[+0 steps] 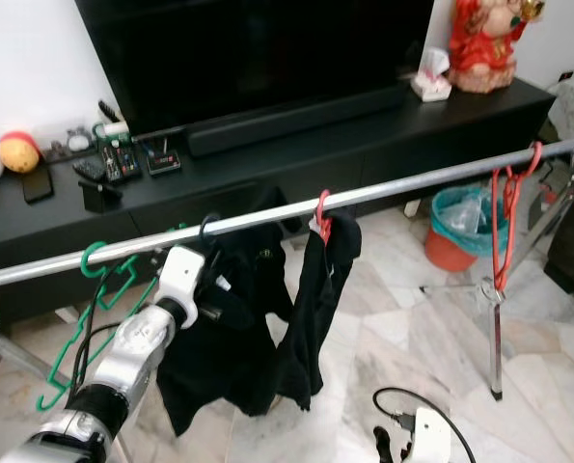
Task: Hang hanger
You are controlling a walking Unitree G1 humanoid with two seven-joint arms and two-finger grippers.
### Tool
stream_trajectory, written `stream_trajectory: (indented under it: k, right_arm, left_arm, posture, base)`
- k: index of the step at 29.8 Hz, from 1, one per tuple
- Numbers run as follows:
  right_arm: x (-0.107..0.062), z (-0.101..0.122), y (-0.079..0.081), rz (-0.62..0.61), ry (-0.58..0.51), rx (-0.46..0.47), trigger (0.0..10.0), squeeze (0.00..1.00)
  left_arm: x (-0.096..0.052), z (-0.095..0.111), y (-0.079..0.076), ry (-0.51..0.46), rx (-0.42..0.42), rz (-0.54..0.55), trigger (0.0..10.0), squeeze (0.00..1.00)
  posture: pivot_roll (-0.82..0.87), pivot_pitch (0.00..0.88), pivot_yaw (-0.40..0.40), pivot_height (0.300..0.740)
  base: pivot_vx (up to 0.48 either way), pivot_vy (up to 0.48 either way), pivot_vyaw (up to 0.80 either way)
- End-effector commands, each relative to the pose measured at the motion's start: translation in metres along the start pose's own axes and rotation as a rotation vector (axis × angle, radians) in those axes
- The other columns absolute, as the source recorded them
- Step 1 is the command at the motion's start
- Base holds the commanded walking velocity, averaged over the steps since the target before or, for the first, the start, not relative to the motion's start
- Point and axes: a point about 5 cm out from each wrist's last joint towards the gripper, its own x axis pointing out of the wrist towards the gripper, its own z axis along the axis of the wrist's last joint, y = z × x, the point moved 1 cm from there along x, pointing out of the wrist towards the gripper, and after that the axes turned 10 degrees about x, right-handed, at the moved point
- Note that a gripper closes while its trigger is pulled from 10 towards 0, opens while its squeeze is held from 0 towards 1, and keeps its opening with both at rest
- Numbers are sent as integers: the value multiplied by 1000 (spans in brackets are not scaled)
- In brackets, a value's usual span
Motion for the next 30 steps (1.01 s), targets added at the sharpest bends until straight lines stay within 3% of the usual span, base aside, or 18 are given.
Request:
stream_trajectory:
  k: [1, 12, 18, 30]
  right_arm:
    - [-1, -3, -1, -2, 10, 6, 10000, 0]
    - [-1, -4, -3, -4, 14, -3, 10000, 0]
    - [-1, -2, -2, -6, 8, 3, 10000, 0]
    - [0, -1, 0, -4, 2, 11, 10000, 0]
  left_arm:
    - [-2, 9, 12, -61, 10, 35, 10000, 0]
    - [-27, -25, 5, 45, -28, 28, 10000, 0]
    - [-25, -27, -1, 57, -78, 14, 10000, 0]
    - [-22, -27, -4, 71, -59, -3, 10000, 0]
  posture:
    - [-55, 0, 67, 740]
    - [-55, 0, 63, 740]
    - [-59, 0, 66, 740]
    - [-56, 0, 71, 740]
  base:
    - [0, 0, 0]
    - [0, 0, 0]
    - [0, 0, 0]
    - [0, 0, 0]
